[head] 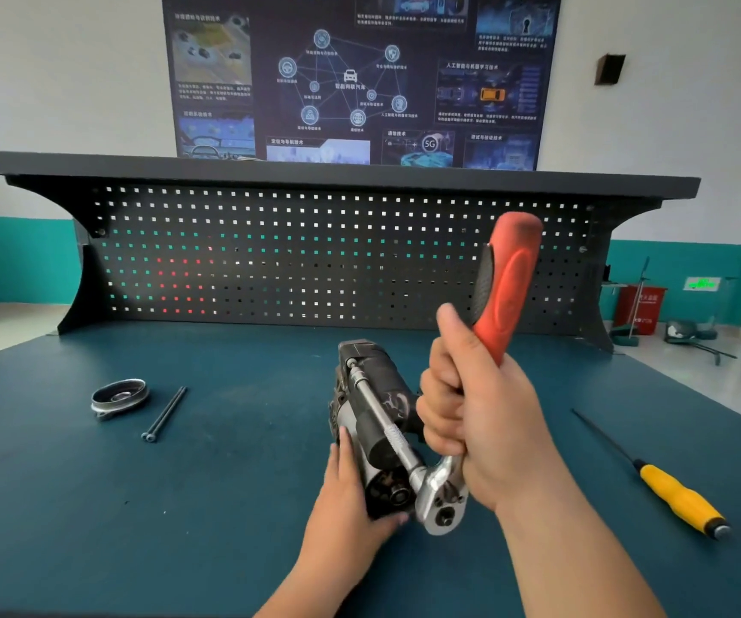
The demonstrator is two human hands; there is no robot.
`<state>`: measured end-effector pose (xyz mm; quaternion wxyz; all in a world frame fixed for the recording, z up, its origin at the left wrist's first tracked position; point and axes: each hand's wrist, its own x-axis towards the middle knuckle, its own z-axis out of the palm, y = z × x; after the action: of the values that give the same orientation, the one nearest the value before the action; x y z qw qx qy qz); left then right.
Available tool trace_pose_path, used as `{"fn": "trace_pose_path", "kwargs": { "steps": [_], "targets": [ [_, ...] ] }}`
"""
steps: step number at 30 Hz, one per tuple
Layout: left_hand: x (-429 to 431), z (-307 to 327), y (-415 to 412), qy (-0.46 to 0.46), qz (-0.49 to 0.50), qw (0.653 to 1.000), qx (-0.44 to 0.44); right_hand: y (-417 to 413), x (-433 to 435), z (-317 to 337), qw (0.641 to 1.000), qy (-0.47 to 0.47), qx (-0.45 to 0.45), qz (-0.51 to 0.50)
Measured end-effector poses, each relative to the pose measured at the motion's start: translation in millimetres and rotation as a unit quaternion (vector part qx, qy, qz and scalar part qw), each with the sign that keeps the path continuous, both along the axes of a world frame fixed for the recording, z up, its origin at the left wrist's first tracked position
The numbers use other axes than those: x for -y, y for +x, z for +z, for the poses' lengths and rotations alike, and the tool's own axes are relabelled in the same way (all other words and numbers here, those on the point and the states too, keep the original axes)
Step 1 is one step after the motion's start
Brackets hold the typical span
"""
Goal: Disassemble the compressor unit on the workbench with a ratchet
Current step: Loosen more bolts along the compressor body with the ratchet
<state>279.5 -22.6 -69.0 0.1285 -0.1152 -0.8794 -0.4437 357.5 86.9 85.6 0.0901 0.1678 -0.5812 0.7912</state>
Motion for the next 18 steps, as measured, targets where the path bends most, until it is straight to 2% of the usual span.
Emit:
{"fn": "trace_pose_path", "kwargs": {
  "steps": [8, 12, 15, 18],
  "targets": [
    [8, 2, -14, 0.001, -0.021, 1.000, 0.001, -12, 4, -2, 0.999, -0.024, -0.023, 0.021],
    [13, 3, -20, -0.063, 0.012, 0.998, 0.008, -19, 10, -1, 0.998, -0.023, -0.045, 0.027],
    [17, 7, -23, -0.057, -0.027, 0.998, 0.003, -23, 14, -6, 0.998, -0.017, -0.057, 0.027],
    [18, 10, -27, -0.067, -0.024, 0.997, 0.005, -27, 15, -7, 0.997, -0.024, -0.059, 0.035]
  ]
}}
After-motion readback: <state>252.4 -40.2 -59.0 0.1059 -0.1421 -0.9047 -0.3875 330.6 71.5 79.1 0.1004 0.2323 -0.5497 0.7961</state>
